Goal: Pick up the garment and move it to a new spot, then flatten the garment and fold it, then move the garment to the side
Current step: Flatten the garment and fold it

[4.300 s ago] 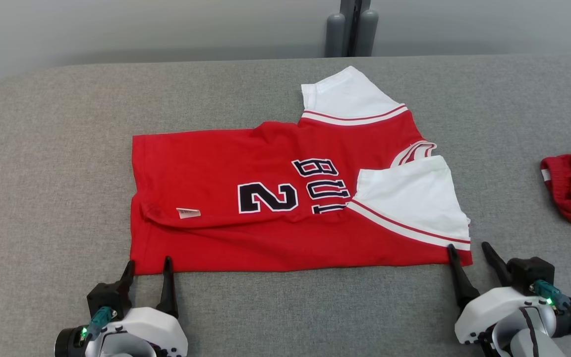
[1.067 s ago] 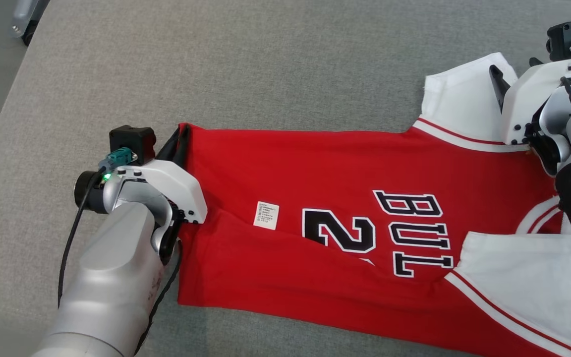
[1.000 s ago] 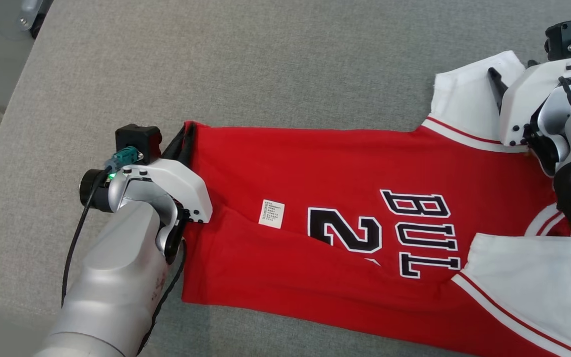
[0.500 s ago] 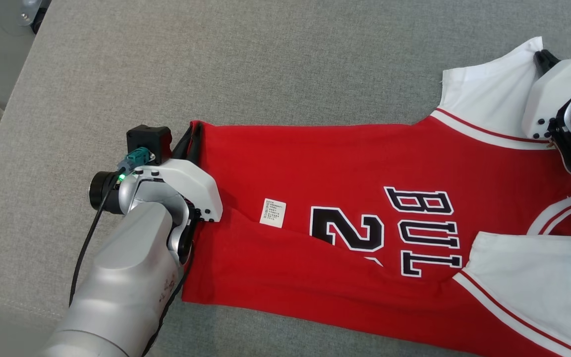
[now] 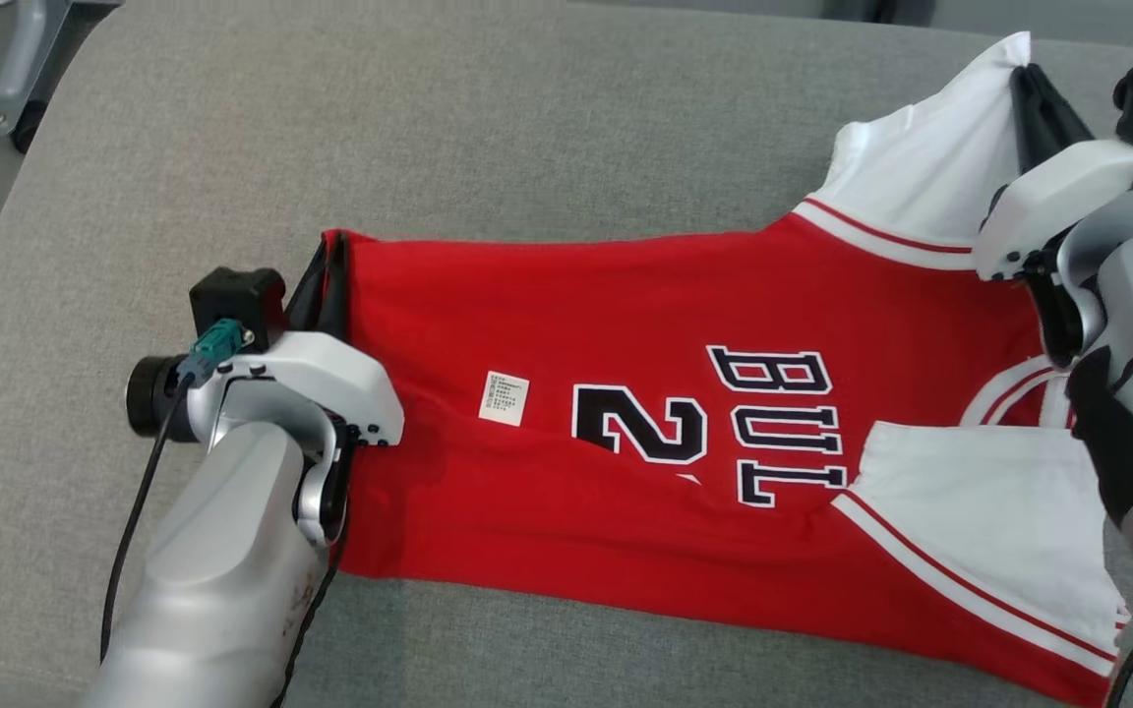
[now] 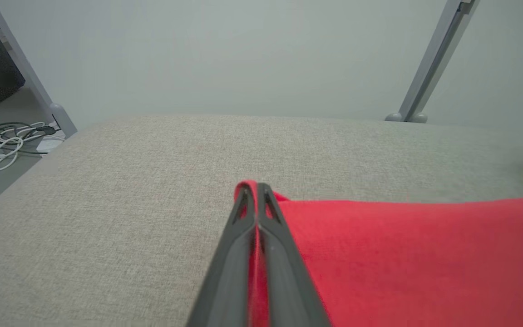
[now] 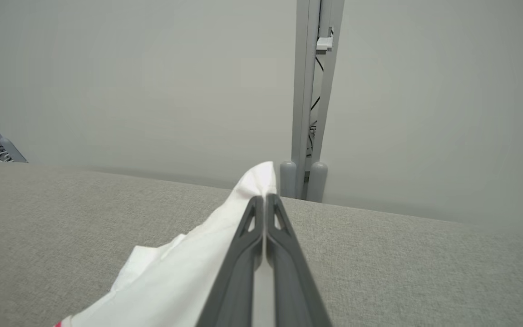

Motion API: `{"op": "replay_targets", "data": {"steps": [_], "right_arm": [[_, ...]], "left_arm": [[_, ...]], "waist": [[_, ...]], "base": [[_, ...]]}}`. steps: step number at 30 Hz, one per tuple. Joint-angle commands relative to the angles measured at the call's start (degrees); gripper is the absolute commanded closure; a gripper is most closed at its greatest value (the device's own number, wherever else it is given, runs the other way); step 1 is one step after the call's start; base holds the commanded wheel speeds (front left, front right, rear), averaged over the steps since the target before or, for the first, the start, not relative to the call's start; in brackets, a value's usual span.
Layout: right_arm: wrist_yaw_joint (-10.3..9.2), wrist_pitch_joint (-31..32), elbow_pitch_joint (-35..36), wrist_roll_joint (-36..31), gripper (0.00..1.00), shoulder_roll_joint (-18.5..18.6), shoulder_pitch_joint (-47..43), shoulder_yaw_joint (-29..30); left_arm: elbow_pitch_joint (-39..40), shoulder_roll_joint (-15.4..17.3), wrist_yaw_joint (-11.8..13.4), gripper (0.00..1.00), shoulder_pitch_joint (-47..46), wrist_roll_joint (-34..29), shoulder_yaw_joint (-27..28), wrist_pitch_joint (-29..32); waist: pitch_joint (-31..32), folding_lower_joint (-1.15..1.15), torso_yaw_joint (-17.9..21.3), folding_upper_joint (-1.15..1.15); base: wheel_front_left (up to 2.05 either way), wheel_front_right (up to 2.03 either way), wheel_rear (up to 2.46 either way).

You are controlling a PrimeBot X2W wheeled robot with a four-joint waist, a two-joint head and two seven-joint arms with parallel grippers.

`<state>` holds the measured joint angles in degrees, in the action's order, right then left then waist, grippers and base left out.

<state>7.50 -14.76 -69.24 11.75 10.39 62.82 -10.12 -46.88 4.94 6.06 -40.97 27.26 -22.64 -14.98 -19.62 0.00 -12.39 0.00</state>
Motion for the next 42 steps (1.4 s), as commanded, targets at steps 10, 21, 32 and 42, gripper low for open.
{"op": "replay_targets", "data": {"steps": [10,21,32,42], "right_arm": [[-0.02,-0.5,21.1,6.8,1.00,-2.4,-24.0,-0.5],[-0.02,-0.5,29.1,11.0,1.00,-4.7,-41.6,-0.7],[-0.02,-0.5,30.2,11.7,1.00,-6.8,-48.6,1.9],[-0.02,-0.5,31.4,10.3,0.00,-7.2,-49.1,5.2]], "left_arm": [[2.4,2.5,-1.7,1.00,10.8,-5.4,7.1,-0.3],[3.3,3.1,-2.8,1.00,21.8,-8.5,12.2,-0.3],[2.4,1.6,-3.1,1.00,30.5,-10.7,15.6,-0.3],[13.6,-0.4,0.4,0.00,36.7,-14.0,22.6,-0.3]], "waist": [[8.2,0.00,6.4,0.00],[14.5,0.00,10.4,0.00],[18.3,0.00,11.9,0.00],[18.7,0.00,11.8,0.00]], "base": [[0.00,0.00,0.00],[0.00,0.00,0.00],[0.00,0.00,0.00],[0.00,0.00,0.00]]}}
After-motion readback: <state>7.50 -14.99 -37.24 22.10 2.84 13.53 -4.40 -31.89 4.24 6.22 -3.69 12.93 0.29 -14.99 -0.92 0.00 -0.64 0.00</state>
